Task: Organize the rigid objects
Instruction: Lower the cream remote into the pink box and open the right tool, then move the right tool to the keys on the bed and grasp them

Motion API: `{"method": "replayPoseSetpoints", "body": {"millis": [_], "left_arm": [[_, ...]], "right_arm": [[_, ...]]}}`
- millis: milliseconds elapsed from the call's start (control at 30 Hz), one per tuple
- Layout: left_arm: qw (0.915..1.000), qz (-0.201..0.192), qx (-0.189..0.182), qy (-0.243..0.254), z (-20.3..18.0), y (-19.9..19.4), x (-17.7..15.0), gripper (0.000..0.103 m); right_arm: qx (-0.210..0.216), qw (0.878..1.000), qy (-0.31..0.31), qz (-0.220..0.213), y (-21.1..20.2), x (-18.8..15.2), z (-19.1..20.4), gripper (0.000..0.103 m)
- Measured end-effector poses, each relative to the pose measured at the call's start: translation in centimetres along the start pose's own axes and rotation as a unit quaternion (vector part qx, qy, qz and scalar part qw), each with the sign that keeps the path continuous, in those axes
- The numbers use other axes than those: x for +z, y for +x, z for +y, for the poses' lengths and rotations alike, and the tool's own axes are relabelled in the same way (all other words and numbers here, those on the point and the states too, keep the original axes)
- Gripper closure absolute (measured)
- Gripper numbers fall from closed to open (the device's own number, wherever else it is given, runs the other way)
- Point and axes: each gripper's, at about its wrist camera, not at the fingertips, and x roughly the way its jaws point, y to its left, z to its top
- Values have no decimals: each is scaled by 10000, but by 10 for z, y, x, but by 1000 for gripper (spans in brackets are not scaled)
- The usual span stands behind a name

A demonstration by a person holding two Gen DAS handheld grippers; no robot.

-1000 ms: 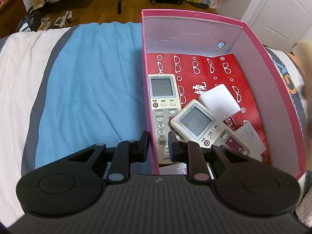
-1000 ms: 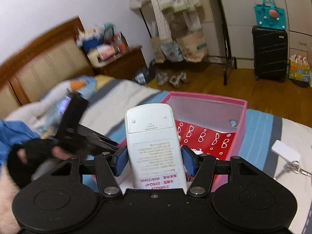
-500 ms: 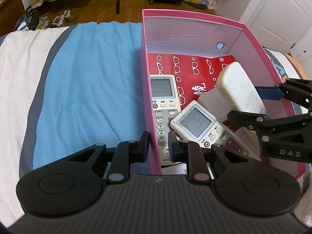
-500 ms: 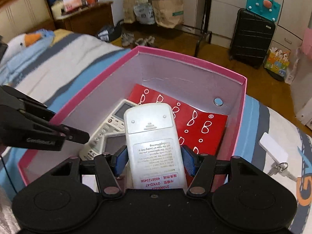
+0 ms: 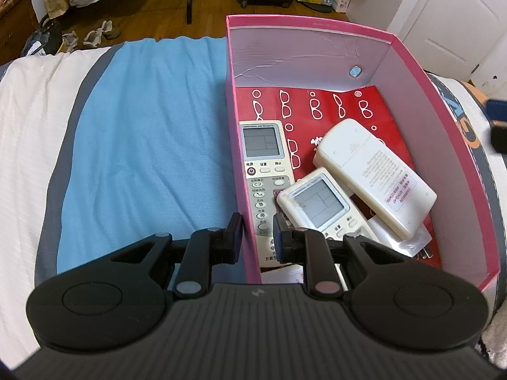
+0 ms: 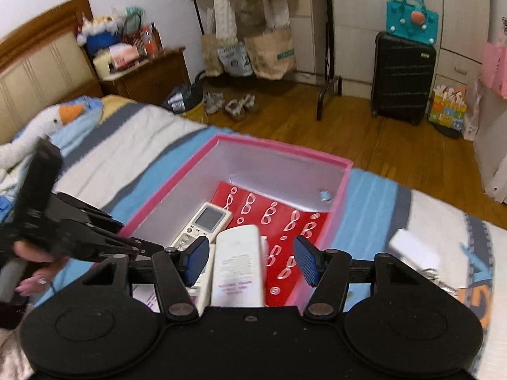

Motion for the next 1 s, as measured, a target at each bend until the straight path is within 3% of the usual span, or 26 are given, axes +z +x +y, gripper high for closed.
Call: {"method": "replayPoseSetpoints", "body": {"millis": [200,400,600,800,1000], "left_arm": [[10000,8,14,-26,-1,-2,1,85],[10000,9,31,-7,-2,-1,1,85],[10000,14,40,7,-2,-2,1,85],[10000,20,38,-5,-2,-2,0,85],[9999,-42,62,-118,2,-3,2,88]], "right_arm": [[358,9987,238,-290,-48,-6,-34,39],[248,9978,534,-303,-53,-14,-63,37],[385,9882,1483,78,-10,-33,-100,37],[629,9585,2684,729,48,-81,-140,38],[469,9780,1821,906,81,-89,-118,49]]}}
